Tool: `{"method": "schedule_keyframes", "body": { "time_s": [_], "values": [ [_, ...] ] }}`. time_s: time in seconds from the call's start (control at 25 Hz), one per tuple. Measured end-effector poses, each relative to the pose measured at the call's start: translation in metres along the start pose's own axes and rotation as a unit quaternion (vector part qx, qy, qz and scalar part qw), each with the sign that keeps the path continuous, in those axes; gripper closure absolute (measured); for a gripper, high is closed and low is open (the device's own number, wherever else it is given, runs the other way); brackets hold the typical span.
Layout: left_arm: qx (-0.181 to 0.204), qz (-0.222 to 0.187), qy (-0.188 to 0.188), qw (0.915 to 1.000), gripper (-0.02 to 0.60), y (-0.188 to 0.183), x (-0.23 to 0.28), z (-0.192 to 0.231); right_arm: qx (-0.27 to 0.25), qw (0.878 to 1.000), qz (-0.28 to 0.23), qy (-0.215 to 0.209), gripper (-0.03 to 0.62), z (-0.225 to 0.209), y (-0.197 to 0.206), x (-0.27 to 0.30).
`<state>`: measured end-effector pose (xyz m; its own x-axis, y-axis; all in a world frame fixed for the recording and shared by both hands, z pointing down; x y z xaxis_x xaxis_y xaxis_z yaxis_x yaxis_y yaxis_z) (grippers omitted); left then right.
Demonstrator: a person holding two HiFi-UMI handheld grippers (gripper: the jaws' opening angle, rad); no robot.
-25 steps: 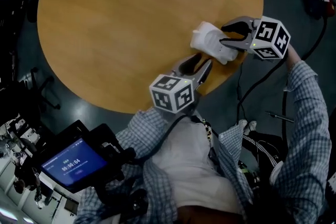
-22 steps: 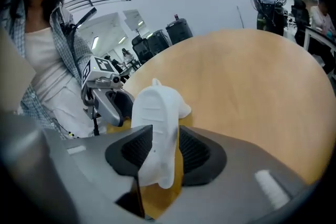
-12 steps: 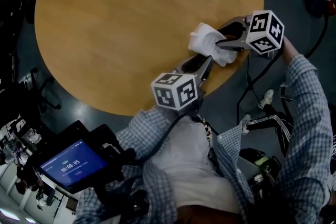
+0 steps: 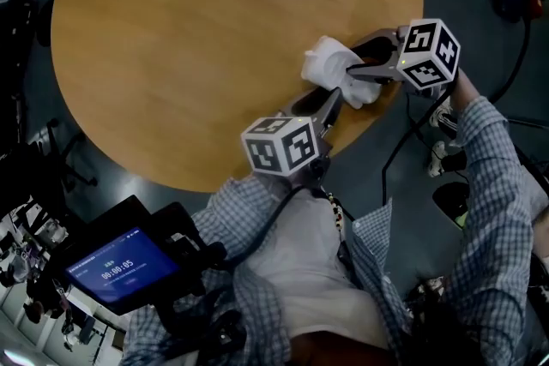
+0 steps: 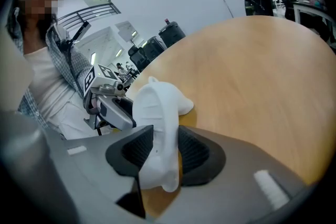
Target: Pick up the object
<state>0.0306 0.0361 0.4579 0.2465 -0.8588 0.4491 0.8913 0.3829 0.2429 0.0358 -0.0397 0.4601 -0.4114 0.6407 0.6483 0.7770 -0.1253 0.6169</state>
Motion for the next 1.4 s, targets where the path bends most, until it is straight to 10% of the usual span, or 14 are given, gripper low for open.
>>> {"method": "schedule_keyframes", "body": {
  "time_s": [1.4],
  "values": [
    [0.094, 0.034, 0.054, 0.9935, 0.465, -0.021, -0.021, -0.053, -0.002, 0.992, -0.086, 0.089, 0.448, 0.029, -0.03, -0.052]
  ]
}}
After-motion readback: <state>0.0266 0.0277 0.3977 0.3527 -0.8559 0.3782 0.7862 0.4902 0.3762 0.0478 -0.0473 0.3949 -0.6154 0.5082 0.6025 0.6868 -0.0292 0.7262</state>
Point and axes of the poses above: the fingertips, and each gripper's own axes: x forward along the fingers, z to its left, y out of its underside, the point moved 2 cm from there along -x, backward along the fingers, and after that the axes turned 9 degrees about -x, right-handed, at the moved point
